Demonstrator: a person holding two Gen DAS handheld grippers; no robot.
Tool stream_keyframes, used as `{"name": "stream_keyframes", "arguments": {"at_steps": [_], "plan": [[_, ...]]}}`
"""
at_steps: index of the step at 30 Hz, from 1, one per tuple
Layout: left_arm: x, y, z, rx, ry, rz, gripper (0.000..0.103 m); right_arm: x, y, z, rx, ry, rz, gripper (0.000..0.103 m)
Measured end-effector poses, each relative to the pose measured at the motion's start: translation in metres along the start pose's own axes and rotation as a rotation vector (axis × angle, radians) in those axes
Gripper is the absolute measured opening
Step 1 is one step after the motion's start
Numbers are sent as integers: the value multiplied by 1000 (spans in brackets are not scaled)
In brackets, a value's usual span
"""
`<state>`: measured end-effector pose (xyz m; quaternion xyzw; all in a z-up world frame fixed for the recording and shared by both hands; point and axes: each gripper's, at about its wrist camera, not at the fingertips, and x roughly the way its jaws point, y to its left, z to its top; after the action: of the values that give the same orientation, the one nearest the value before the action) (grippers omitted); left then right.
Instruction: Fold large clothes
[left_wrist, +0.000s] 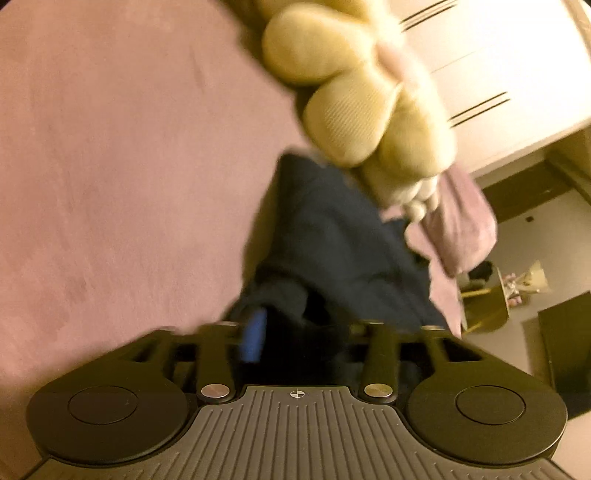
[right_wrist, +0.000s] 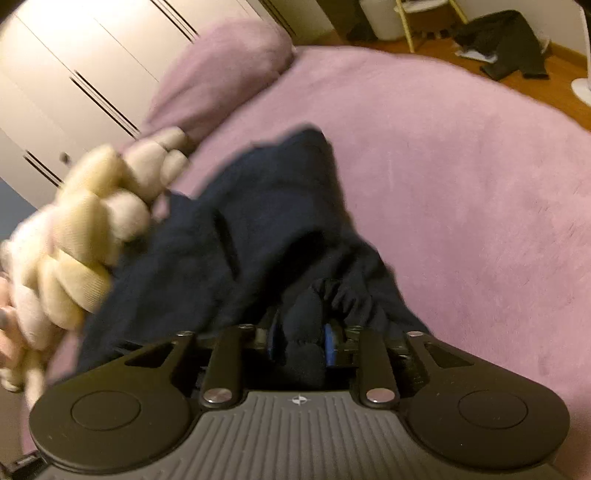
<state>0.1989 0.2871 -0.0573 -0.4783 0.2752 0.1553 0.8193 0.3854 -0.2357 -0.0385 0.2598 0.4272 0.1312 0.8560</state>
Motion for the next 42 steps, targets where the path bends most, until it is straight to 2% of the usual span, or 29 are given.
{"name": "stream_keyframes", "arguments": {"at_steps": [2,3,5,7,9,11,13,16,18,23,24,25,26,27,28,29,32,34,37,39,42], "plan": [[-21,-9,3,89,-94,10,73,-30,-4,2,0,-85,92,52],[-30,-12,5,122,-123,2,76,-42,-5,1,-21,-117,119,55],[-37,-16,6,163,-145,-4,84,-57,-4,-3,-81,-156,106,67],[-30,-18,4,192,-107,8,85,-71,-6,-7,-127,-231,75,73],[-15,-21,-3,233,-40,29,86,-75,-11,-6,-126,-255,65,74],[5,-26,-11,293,12,61,87,-63,-5,-5,-194,-209,-24,74],[20,-28,-17,327,35,100,86,-45,4,-12,-302,-158,-72,74],[34,-25,-22,323,68,114,78,-24,15,-18,-421,-127,-149,73],[39,-27,-21,331,79,102,66,-16,17,-17,-447,-122,-163,72],[44,-33,-23,400,106,120,43,-2,19,-10,-460,-133,-159,55],[43,-36,-24,412,106,120,34,2,19,-9,-458,-126,-151,51],[41,-37,-24,422,102,116,31,6,19,-8,-459,-121,-144,44],[38,-40,-25,431,95,117,28,9,21,-8,-465,-120,-141,30],[33,-43,-25,440,88,117,23,9,23,-10,-475,-127,-139,23],[28,-47,-25,449,78,107,22,6,26,-13,-486,-132,-131,14],[20,-51,-23,455,68,95,21,3,28,-15,-496,-140,-133,11],[0,-68,-9,425,38,18,21,-20,43,-21,-535,-215,-133,9],[-7,-85,4,440,-11,-18,21,-39,51,-16,-513,-271,-85,9],[6,-107,15,521,-92,22,21,-53,63,4,-447,-344,-34,9],[28,-112,20,540,-113,55,21,-46,71,16,-417,-373,-47,9],[71,-104,20,519,-60,124,24,-14,71,33,-355,-354,-54,10]]}}
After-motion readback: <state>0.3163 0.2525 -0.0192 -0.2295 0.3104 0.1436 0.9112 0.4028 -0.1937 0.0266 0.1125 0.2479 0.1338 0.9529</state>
